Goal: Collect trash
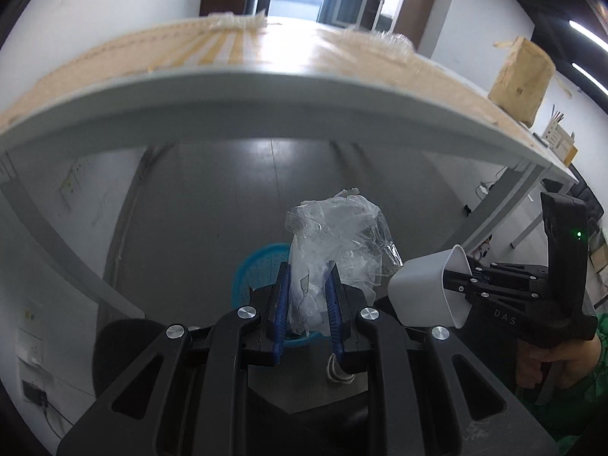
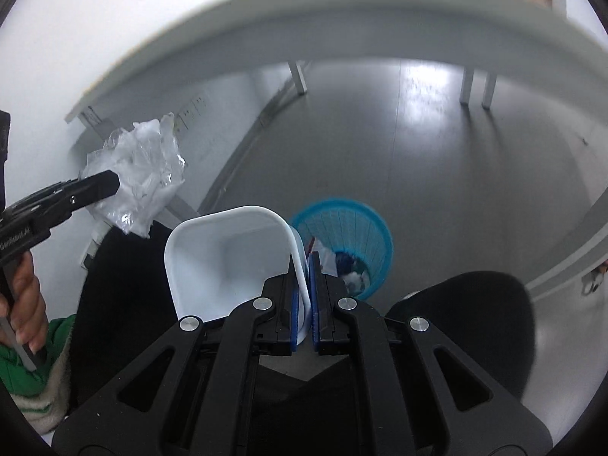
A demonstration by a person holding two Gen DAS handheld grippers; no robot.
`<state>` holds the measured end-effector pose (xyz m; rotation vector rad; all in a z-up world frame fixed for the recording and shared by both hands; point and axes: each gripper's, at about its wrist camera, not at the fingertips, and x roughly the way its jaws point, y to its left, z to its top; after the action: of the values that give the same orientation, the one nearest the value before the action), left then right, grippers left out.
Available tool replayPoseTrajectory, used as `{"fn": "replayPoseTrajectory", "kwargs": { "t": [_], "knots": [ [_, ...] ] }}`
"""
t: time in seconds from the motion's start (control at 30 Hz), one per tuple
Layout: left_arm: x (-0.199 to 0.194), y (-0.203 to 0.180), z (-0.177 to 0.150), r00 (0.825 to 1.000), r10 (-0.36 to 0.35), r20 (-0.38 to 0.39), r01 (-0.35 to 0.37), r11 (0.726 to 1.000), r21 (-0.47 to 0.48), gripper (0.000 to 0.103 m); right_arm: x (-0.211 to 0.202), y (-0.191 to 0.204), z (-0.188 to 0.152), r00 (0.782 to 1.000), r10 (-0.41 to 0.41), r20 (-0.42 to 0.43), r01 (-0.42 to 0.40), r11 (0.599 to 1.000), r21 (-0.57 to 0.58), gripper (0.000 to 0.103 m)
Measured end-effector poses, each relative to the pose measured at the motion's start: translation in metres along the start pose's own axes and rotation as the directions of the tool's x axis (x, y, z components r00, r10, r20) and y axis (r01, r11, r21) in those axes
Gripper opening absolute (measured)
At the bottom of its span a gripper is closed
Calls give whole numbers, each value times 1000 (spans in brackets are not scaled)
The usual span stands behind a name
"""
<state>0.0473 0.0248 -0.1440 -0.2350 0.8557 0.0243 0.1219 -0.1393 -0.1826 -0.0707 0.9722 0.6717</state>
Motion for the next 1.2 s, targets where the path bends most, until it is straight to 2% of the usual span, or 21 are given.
{"fn": "replayPoseTrajectory", "kwargs": {
  "t": [0.2, 0.33, 0.6, 0.7, 0.83, 1.0, 1.2],
  "knots": [
    [48, 17, -9, 997, 20, -76, -24, 999, -41, 17, 54, -12, -3, 995, 24, -101, -20, 999, 36, 4],
    [82, 29, -7, 993, 20, -113, -28, 997, -74, 17, 85, -15, 1, 990, -40, -133, 40, 999, -4, 4],
    [138, 59, -5, 981, -4, -196, -37, 979, -201, 17, 126, -31, 7, 968, -32, -247, 47, 998, 52, 4],
    [162, 66, -6, 966, -23, -258, -42, 970, -241, 17, 136, -33, 10, 966, -27, -256, 45, 997, 66, 4],
    [190, 66, -9, 942, -20, -336, -63, 970, -234, 18, 155, -39, 13, 958, -14, -288, 42, 995, 91, 4],
    [216, 67, -6, 926, -12, -377, -83, 968, -235, 18, 182, -44, 19, 947, -17, -321, 45, 996, 82, 4],
    [254, 79, -8, 900, -29, -435, -123, 940, -318, 18, 214, -52, 28, 932, -43, -360, 77, 994, 81, 4]
  ]
}}
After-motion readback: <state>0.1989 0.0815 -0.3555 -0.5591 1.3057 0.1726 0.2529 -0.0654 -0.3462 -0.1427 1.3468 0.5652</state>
